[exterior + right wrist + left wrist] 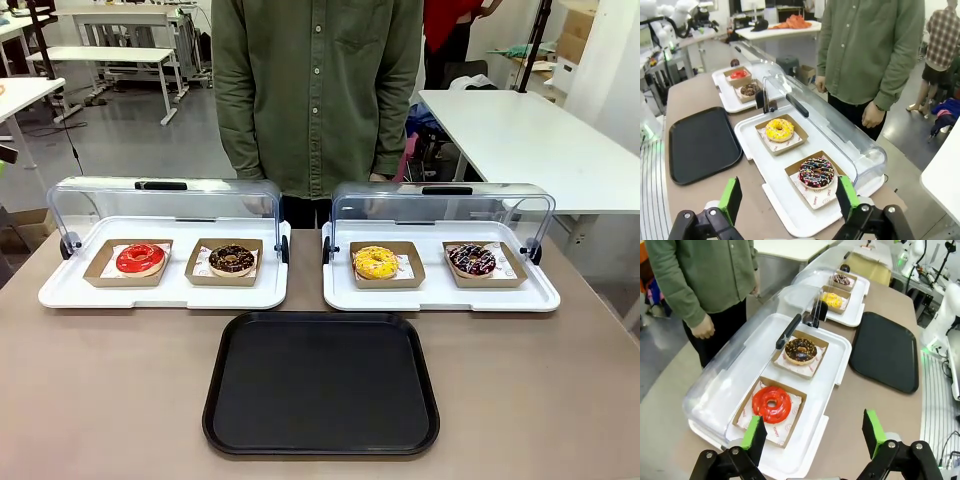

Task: Move the second donut from the left to the tray.
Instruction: Pick up the Paper togo box containing the Donut indicated by the person and place it on the Handle tray.

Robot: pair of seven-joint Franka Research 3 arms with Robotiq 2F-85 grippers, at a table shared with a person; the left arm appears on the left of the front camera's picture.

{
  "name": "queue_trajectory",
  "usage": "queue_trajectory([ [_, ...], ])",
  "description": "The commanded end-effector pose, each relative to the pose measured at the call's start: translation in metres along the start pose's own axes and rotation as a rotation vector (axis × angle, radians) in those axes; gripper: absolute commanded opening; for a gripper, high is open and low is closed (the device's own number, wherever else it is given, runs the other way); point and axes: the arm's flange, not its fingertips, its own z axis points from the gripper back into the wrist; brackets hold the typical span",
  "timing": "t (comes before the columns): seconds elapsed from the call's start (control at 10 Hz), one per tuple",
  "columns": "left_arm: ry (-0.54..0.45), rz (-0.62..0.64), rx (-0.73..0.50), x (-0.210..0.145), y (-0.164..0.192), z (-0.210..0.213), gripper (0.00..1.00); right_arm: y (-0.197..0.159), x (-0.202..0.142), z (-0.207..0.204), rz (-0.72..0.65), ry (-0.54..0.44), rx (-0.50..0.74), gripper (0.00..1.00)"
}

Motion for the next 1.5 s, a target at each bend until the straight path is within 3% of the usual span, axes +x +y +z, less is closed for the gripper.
queue_trajectory([
  [0.0, -0.02, 0.002, -0.003, -0.001, -0.013, -0.005, 1.0, -0.002, 0.003, -0.004, 0.018, -0.018, -0.004, 1.0],
  [0.4, 0.01, 0.044, 0.021, -0.006, -0.008, -0.007, 1.0, -0.002, 0.0, -0.003, -0.007, -0.001, -0.023, 1.0],
  [0.9, -0.053, 0.02, 0.001, -0.023, -0.011, -0.014, 1.0, -0.001, -0.001, -0.001, -0.015, 0.018, -0.013, 1.0],
  [1.0, -0.003, 0.05, -0.003, -0.02, -0.003, -0.011, 1.0, -0.001, -0.001, -0.001, -0.015, 0.018, -0.013, 1.0],
  [1.4, -0.003, 0.05, -0.003, -0.02, -0.003, -0.011, 1.0, -0.001, -0.001, -0.001, -0.015, 0.018, -0.013, 1.0],
])
